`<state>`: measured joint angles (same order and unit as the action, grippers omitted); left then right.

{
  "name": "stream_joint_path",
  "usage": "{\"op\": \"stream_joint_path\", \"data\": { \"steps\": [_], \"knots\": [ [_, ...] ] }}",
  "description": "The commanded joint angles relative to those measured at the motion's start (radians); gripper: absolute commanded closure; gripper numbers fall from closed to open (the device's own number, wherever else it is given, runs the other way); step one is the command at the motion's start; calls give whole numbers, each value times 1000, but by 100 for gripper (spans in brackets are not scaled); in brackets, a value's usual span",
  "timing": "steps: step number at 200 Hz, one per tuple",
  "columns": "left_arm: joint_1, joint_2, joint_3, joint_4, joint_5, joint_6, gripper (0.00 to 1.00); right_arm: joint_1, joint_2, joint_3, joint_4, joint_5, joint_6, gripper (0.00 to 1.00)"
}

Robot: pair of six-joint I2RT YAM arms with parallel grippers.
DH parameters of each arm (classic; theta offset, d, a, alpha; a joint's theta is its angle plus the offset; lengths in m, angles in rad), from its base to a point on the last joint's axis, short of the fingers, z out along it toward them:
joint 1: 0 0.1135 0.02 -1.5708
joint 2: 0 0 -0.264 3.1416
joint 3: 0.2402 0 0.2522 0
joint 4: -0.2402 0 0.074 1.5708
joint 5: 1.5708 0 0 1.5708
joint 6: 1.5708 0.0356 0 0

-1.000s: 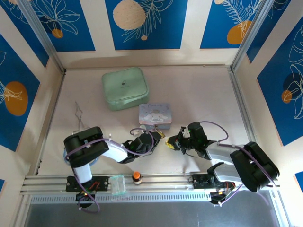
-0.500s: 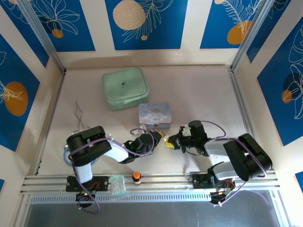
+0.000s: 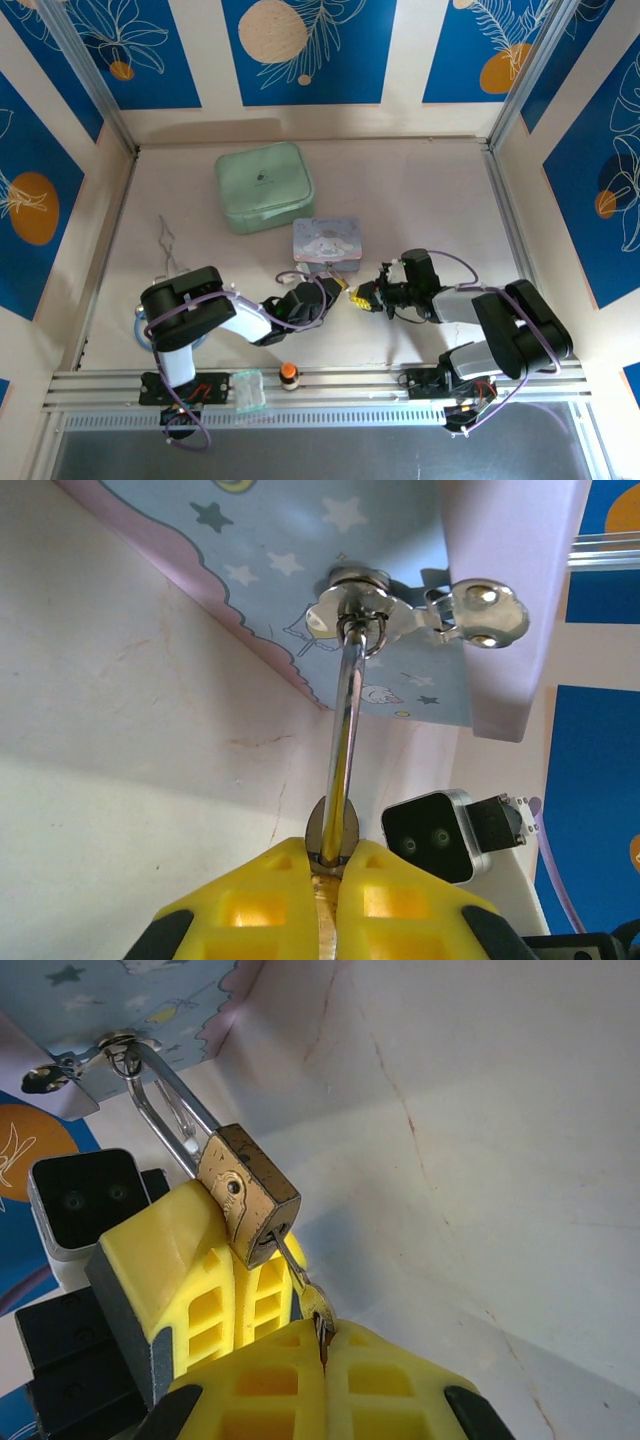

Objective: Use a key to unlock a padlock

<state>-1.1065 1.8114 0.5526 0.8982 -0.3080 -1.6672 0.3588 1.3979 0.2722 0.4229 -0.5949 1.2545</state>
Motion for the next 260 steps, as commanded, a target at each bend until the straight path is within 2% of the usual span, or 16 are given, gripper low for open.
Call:
{"op": "stream_joint_path", "data": {
  "steps": [1, 29, 75, 111, 162, 233, 260],
  "knots": [
    [-13, 34, -6, -50, 62, -12, 100, 12, 10, 22, 53, -10, -14, 100],
    [-13, 37, -7, -38, 62, -32, 100, 46, 21, 17, 58, 27, -1, 100],
    [-23, 24, -12, -5, 72, -26, 100, 18, 128, 12, 238, -20, 57, 100],
    [-24, 34, -21, 4, 75, -20, 100, -5, 67, 45, 87, -28, -19, 100],
    [-27, 45, -35, 97, 97, -32, 100, -39, 200, 51, 203, -120, -9, 100],
    [-29, 59, -42, 167, 119, -32, 100, -46, 221, 82, 105, -99, -96, 100],
    [-30, 35, -36, 110, 125, -8, 100, -46, 196, 76, 89, -63, -102, 100]
  ]
}}
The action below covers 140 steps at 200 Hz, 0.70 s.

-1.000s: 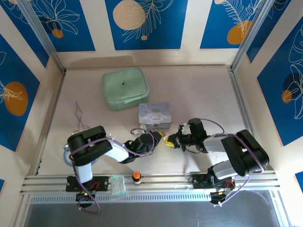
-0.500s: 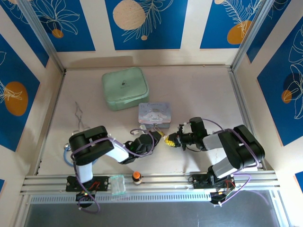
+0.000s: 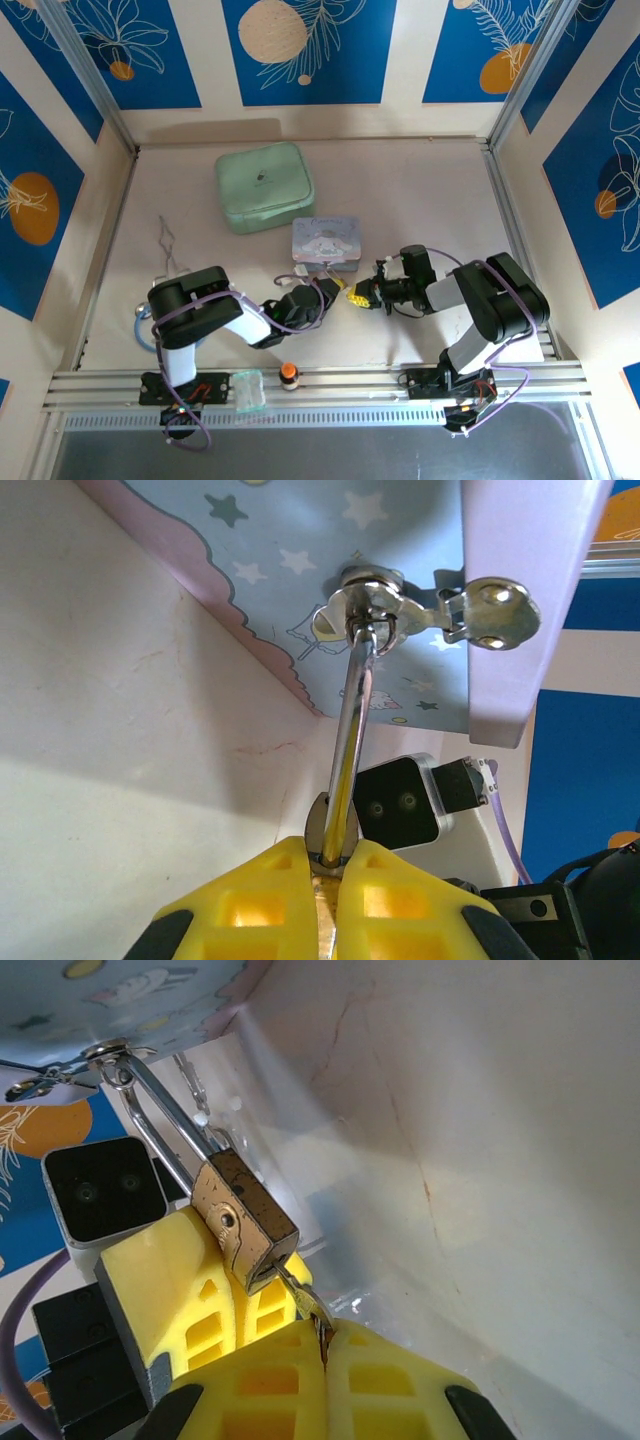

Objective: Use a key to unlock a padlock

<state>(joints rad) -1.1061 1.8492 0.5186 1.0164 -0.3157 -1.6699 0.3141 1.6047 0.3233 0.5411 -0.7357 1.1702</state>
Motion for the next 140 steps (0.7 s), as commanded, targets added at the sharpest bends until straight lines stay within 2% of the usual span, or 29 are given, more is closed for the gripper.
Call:
{"op": "stream_joint_path", "data": {
  "steps": [1, 55, 96, 140],
  "knots": [
    [-30, -5, -1, -9, 134, -5, 100, -2, -10, 25, -28, 78, -18, 100],
    [-49, 2, 1, 4, 170, -1, 100, -13, 34, 28, 112, 40, 61, 100],
    [-54, 0, -13, 14, 165, -5, 100, 24, -44, 22, 19, 168, 38, 100],
    [-63, -1, -2, 13, 175, -5, 100, 34, -13, 34, 87, 181, 87, 100]
  ]
}}
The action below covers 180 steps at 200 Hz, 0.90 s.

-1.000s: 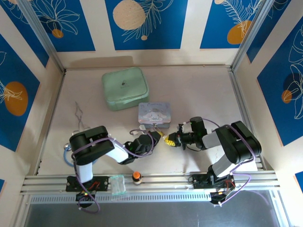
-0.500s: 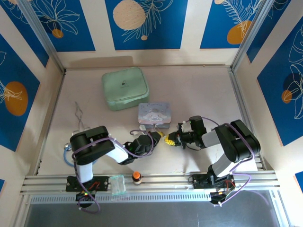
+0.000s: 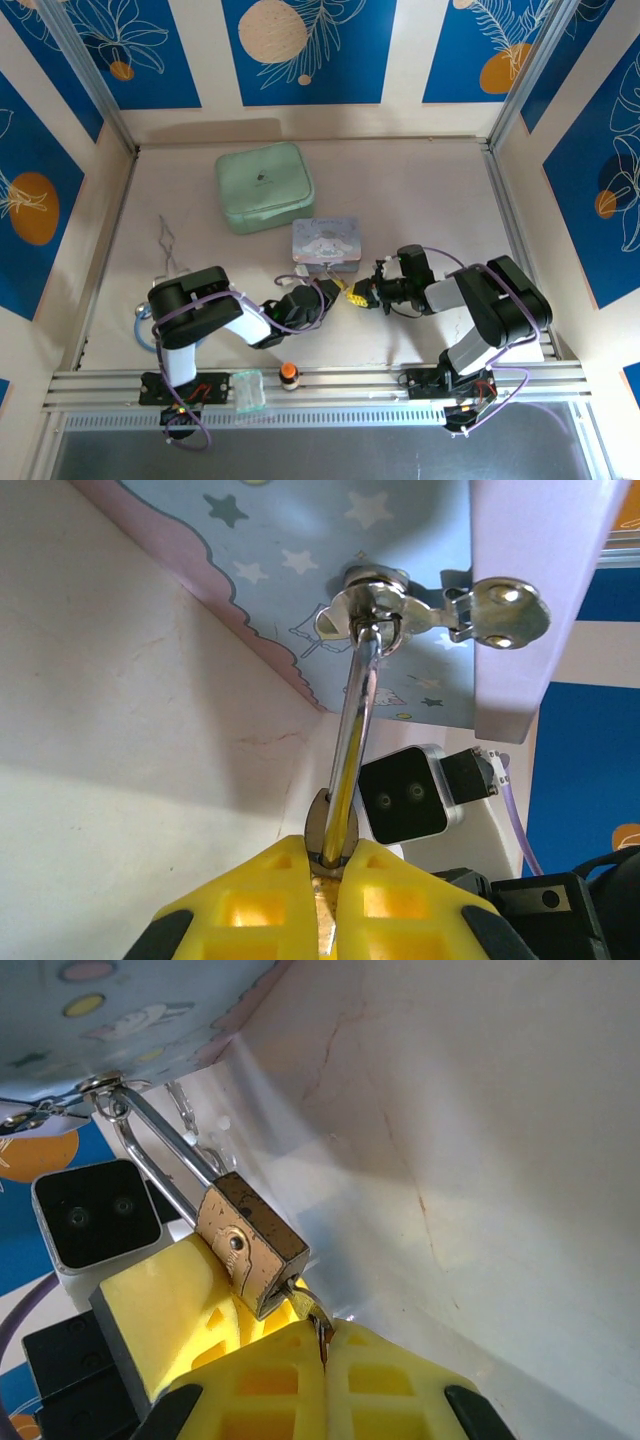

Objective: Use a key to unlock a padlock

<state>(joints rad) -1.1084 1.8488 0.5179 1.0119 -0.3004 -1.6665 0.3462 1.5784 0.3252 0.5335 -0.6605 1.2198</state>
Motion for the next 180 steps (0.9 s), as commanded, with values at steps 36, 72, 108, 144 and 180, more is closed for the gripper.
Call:
{"op": "stream_joint_path", "data": {
  "steps": [36, 72, 108, 144, 180],
  "knots": [
    [-62, 0, -4, 25, 157, -10, 100, 22, 46, 30, 207, 104, 80, 100],
    [-61, 5, -9, -18, 144, -27, 100, 28, 20, 6, 139, 154, 39, 89],
    [-53, -16, -12, -108, 118, -32, 100, 30, 6, -37, 99, 183, 23, 74],
    [-35, -37, -22, -146, 106, -23, 100, 30, -47, -85, 40, 225, -17, 65],
    [-15, -70, -16, -228, 109, 2, 100, 65, -189, -55, -226, 347, -127, 48]
  ]
}}
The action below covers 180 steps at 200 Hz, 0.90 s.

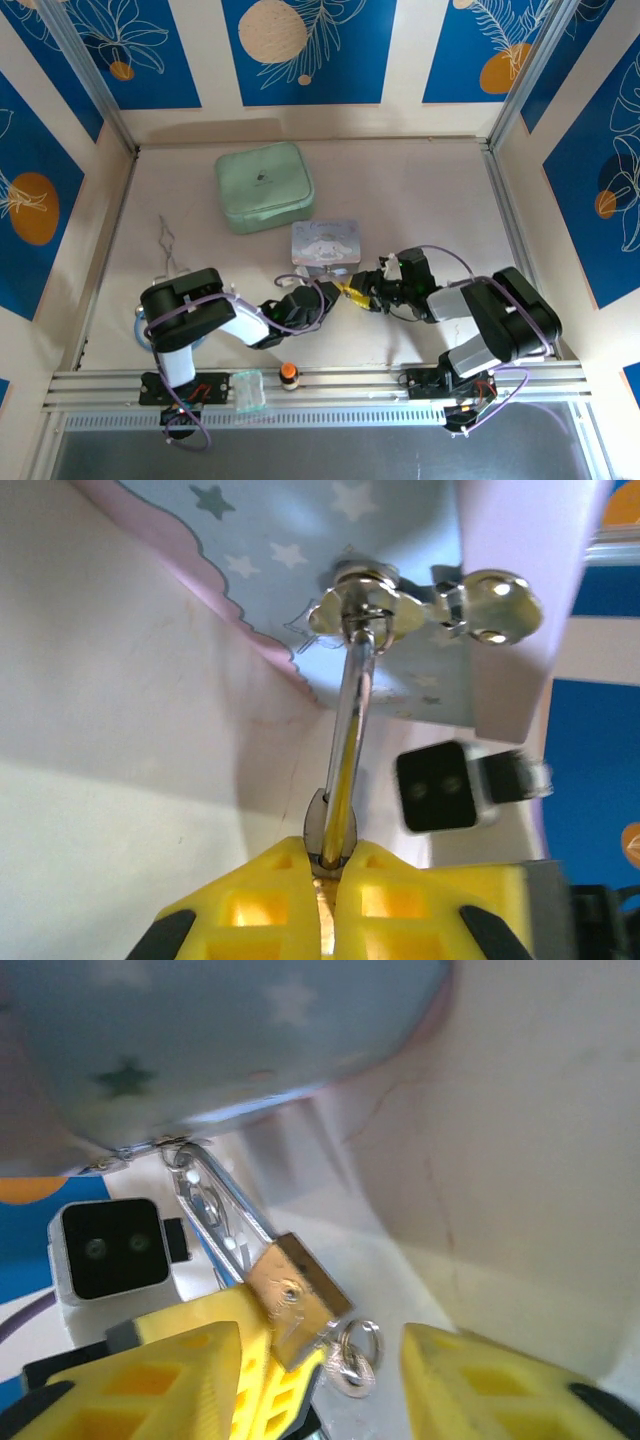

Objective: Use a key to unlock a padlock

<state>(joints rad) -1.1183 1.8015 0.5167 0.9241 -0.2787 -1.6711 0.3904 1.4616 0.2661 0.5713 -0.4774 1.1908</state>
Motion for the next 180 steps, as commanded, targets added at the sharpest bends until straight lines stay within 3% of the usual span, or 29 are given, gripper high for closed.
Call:
{"op": "stream_joint_path", "data": {
  "steps": [1, 45, 89, 101, 130, 180],
  "knots": [
    [-4, -23, -13, -144, 88, 8, 100, 22, -77, 6, -272, 169, -102, 48],
    [7, -50, -15, -163, 92, 27, 100, 91, -237, 57, -518, 346, -265, 48],
    [28, -69, -15, -189, 130, 39, 100, 407, -421, 138, -716, 836, -543, 39],
    [32, -73, -14, -192, 141, 40, 100, 432, -432, 143, -720, 839, -607, 41],
    [36, -110, -9, -230, 153, 61, 100, 476, -387, 156, -691, 806, -706, 65],
    [65, -179, -8, -314, 198, 109, 100, 636, -243, 213, -641, 1000, -793, 63]
  ]
}}
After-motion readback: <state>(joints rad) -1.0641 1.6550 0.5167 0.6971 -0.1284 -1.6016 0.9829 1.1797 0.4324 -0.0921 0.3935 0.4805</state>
